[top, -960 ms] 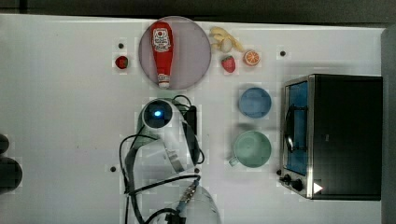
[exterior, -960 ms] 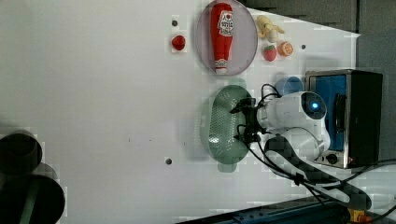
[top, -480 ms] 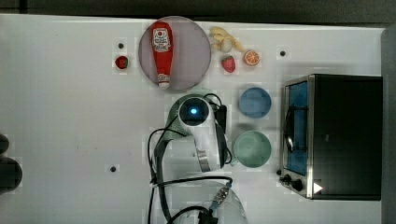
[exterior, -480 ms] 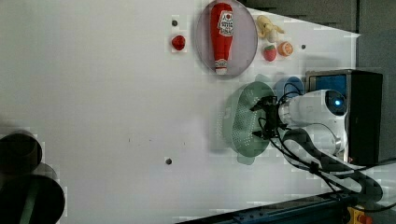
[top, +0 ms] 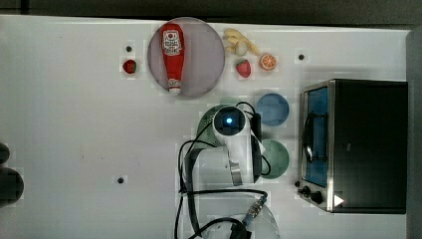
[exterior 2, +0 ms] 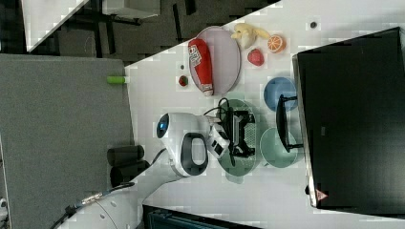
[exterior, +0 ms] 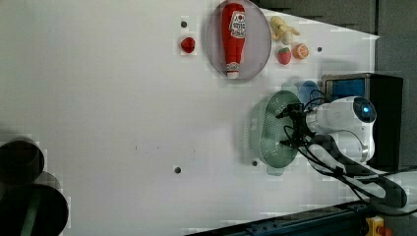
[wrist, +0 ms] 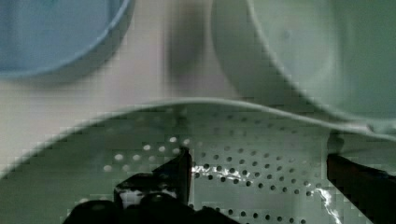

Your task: Drag strainer left to right.

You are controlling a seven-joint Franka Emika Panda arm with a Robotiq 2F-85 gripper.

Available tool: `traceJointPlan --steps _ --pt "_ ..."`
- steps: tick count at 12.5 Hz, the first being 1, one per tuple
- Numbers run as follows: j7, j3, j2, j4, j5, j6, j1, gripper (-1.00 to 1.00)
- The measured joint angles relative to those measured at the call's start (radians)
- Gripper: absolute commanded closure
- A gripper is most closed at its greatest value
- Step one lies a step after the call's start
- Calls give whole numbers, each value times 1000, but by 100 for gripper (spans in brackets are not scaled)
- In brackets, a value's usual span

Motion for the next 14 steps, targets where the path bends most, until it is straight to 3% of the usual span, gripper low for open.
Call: traceJointPlan --steps 5,8,11,14 --pt "-19 -5 -16 0 0 -2 -6 -100" --pt "-160 55 -109 -33 26 -26 -29 -100" --pt "-347 88 -344 -41 145 -174 -2 -100" --pt "-535 96 -625 4 296 -471 17 -100"
